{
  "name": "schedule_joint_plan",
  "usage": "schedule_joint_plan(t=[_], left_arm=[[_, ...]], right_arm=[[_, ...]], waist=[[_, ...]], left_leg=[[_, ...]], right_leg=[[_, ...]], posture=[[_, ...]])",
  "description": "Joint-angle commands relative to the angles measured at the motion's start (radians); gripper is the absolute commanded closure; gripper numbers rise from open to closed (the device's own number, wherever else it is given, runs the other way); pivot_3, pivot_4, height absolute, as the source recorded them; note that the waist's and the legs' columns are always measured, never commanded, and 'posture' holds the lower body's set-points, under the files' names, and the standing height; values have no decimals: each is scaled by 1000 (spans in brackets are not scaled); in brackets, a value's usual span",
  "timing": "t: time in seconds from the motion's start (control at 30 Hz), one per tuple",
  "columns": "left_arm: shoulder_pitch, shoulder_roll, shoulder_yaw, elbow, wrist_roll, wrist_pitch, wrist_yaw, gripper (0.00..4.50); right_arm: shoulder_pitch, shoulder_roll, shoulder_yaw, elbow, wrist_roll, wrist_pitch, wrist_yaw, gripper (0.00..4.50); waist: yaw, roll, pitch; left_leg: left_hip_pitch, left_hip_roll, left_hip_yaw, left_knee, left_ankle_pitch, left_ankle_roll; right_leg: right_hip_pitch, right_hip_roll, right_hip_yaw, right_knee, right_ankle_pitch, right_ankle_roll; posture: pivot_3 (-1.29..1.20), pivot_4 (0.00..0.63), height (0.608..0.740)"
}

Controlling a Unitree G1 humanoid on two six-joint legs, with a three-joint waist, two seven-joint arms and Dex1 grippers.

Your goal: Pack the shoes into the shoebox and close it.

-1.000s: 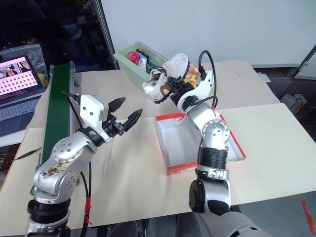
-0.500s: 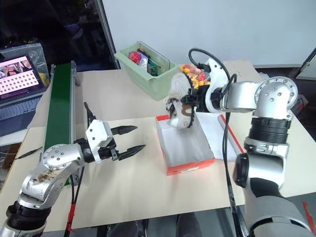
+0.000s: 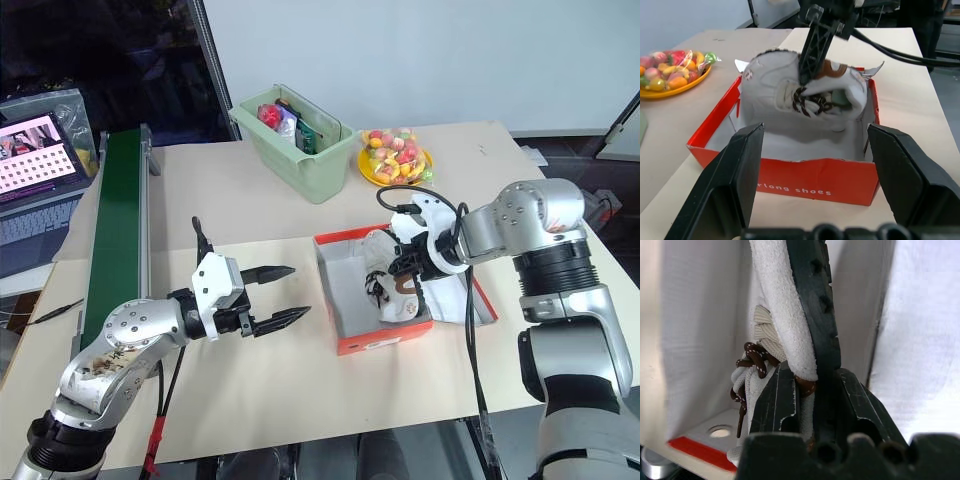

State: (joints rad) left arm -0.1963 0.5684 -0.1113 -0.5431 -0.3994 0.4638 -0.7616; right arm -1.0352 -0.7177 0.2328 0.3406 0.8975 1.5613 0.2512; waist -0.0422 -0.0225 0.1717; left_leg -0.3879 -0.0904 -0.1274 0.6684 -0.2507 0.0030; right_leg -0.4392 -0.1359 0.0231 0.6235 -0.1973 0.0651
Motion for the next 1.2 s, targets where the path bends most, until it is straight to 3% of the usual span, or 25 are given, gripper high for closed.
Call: schedule_joint_plan(t=[0.03, 0.1, 0.27, 0.43, 0.67, 0.87, 1.0, 1.1, 1.2], left_arm=[[2, -3, 16, -58, -18, 8, 20, 994], [3, -2, 18, -61, -17, 12, 25, 994], [3, -1, 22, -70, -20, 21, 31, 950], [-2, 1, 22, -60, -19, 16, 27, 950], [-21, -10, 30, -30, -5, -7, 34, 950], [-45, -86, 83, 47, 112, -59, 217, 950], [-93, -197, 177, 93, 212, -13, 483, 950], [-86, -254, 240, 88, 309, 39, 658, 950], [-26, -333, 329, 40, 367, 112, 816, 950]], right_arm=[[-1, 13, 8, 16, -89, -58, 77, 3659], [-3, 26, 11, 27, -130, -65, 107, 3659], [-14, 64, -25, 42, -191, -54, 149, 2173], [-46, 110, -60, 12, -227, -35, 172, 414], [-129, 168, -125, -89, -246, -14, 172, 414], [-102, 151, -104, -327, -345, -268, 179, 414], [66, 134, -18, -618, -482, -654, 228, 414], [237, 196, -7, -793, -490, -828, 252, 414], [391, 249, 40, -839, -562, -970, 232, 414]], waist=[[2, 0, 0], [3, 0, 0], [3, 0, 0], [3, 0, 0], [2, 0, 0], [6, 0, 0], [14, -1, -1], [13, -1, -1], [9, -2, -2]], left_leg=[[0, 0, 0, 0, 0, 0], [0, 0, 0, 0, 0, 0], [0, 0, 0, 0, 0, 0], [0, 0, 0, 1, 0, 0], [0, 0, 0, 1, 0, 0], [0, 0, 0, 1, 0, -1], [0, 1, 0, 2, 0, -1], [0, 1, 0, 3, 0, -2], [0, 2, -1, 4, -1, -4]], right_leg=[[0, 0, 0, 0, 0, 0], [0, 0, 0, -1, 0, 0], [0, 0, 0, 0, 0, 0], [0, 0, 0, 0, 0, 0], [-1, 1, 1, 1, 0, 0], [-1, 1, 1, 1, 0, 0], [-1, 1, 1, 1, 1, 0], [-2, 2, 1, 1, 1, 0], [-2, 3, 2, 2, 1, 0]], posture=[[0, 150, 740], [0, 150, 740], [0, 150, 740], [0, 150, 740], [0, 150, 740], [0, 150, 740], [0, 150, 740], [0, 150, 740], [0, 150, 740]])
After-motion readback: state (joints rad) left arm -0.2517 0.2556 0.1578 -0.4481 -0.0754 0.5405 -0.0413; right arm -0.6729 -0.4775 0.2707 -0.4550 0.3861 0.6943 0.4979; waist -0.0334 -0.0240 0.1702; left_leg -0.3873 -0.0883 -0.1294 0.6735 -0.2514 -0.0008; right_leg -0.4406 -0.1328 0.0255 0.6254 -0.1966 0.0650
